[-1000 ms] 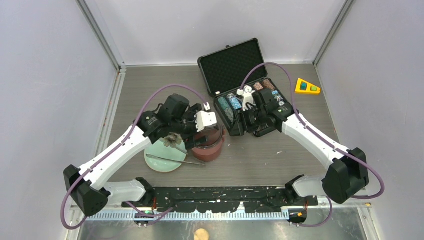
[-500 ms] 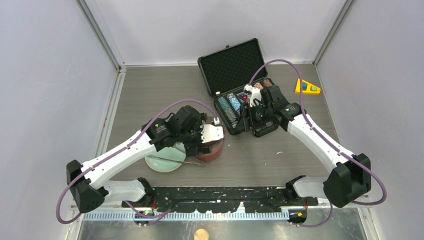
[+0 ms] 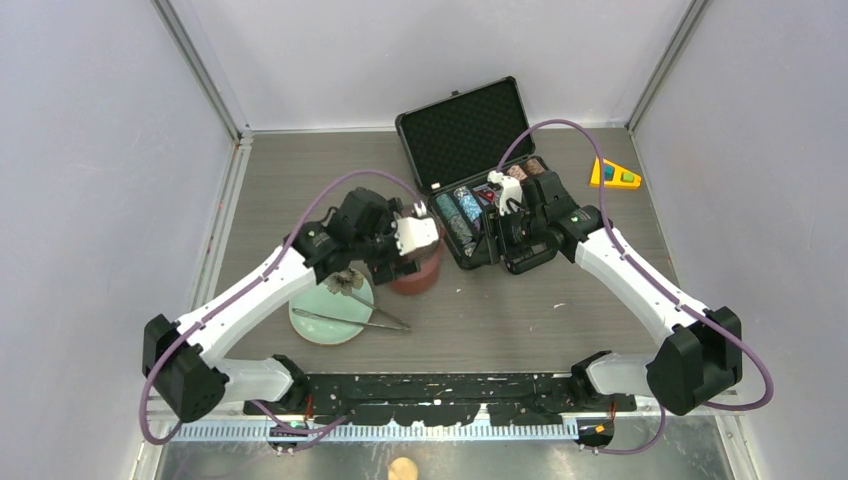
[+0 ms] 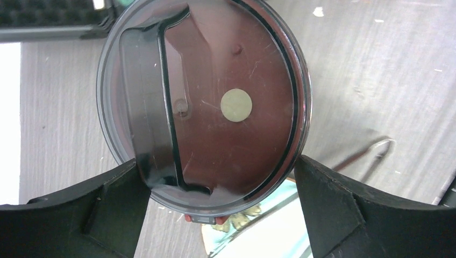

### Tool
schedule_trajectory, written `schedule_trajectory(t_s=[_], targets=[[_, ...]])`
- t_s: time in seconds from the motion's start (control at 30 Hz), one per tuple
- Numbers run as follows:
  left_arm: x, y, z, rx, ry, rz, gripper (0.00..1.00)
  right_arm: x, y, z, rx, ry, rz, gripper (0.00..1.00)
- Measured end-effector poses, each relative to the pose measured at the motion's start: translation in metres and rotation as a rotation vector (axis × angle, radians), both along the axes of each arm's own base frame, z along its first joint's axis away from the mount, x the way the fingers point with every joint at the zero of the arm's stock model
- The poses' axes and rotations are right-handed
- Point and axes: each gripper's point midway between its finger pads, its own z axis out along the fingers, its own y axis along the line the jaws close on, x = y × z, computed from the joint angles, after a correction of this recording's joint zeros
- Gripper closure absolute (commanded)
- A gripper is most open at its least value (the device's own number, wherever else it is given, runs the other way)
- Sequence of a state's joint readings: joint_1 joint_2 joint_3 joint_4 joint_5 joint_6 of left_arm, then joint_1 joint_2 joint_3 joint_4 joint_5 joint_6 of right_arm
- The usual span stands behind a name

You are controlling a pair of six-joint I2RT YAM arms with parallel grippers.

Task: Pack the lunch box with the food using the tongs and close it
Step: Move the packing box to the center of the board, then reset both arms

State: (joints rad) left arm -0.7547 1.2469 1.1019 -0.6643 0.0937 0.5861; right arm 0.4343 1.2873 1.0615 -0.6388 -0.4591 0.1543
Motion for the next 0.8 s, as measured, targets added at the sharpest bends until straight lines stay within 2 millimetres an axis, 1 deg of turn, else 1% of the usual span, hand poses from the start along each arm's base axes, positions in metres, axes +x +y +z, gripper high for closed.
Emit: schedule_trajectory(t_s=[0.13,0.27,0.43,0.57,0.8], targets=[[0.039,0.02,0.003,-0.006,-0.035,0.071,0.02,-0.003,0.001,0.0,0.004,0.006,0.014,0.41],[0.07,0.04,0.002,0.002,-0.051,0.112,0.02,-0.004,-0.001,-0.001,0.004,0.012,0.02,0.41],[0.111,0.074,0.002,0.008,-0.07,0.158,0.0,-0.006,-0.002,0.0,0.009,0.017,0.03,0.4],[0.133,0.099,0.002,0.014,-0.09,0.136,0.0,-0.009,-0.004,0.002,0.016,0.018,0.043,0.4],[0.147,0.131,0.002,0.053,-0.105,0.044,0.0,-0.01,-0.004,0.004,0.027,0.02,0.052,0.39]])
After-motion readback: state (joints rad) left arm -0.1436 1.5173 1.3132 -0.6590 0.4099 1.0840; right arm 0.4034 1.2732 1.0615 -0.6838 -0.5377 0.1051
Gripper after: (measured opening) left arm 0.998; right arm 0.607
